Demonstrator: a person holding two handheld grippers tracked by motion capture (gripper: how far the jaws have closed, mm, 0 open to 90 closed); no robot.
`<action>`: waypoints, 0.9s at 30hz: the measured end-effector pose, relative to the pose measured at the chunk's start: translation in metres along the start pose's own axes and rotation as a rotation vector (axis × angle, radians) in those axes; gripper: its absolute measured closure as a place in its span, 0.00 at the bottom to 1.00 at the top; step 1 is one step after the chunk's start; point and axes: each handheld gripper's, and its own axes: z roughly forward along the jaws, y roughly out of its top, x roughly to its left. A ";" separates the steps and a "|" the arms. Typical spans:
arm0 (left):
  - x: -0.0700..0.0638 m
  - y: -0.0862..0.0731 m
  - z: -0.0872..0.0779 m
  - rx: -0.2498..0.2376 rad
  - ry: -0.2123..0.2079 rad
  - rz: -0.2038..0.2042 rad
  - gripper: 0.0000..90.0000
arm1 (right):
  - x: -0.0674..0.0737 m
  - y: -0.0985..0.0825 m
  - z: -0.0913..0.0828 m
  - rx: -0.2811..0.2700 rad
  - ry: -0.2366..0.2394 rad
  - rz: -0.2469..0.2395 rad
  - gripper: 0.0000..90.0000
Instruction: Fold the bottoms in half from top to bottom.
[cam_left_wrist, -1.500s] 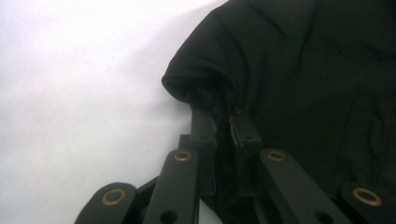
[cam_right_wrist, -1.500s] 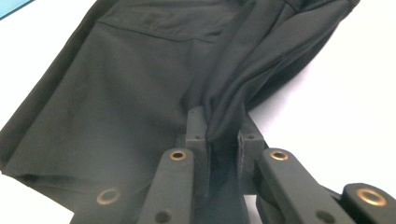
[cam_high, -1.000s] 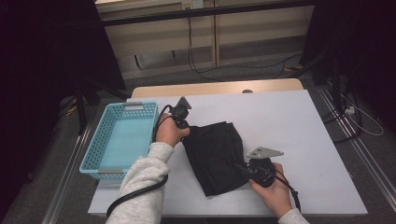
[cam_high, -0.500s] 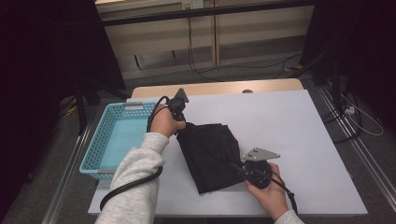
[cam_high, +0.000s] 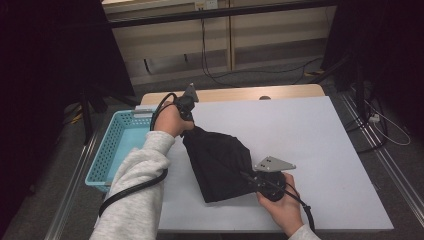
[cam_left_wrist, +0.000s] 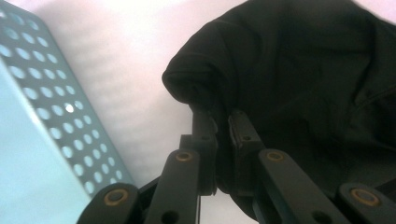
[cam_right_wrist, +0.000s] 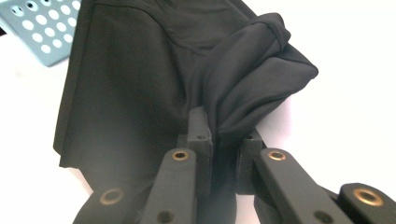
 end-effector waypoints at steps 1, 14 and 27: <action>0.001 0.000 -0.002 -0.001 -0.001 0.001 0.93 | 0.001 0.001 0.000 -0.004 0.003 0.000 0.91; 0.013 0.001 -0.030 -0.032 0.013 -0.003 0.93 | 0.020 0.019 0.000 -0.052 0.015 0.010 0.91; 0.026 0.000 -0.050 -0.032 0.024 -0.016 0.93 | 0.036 0.035 0.000 -0.116 0.000 -0.007 0.91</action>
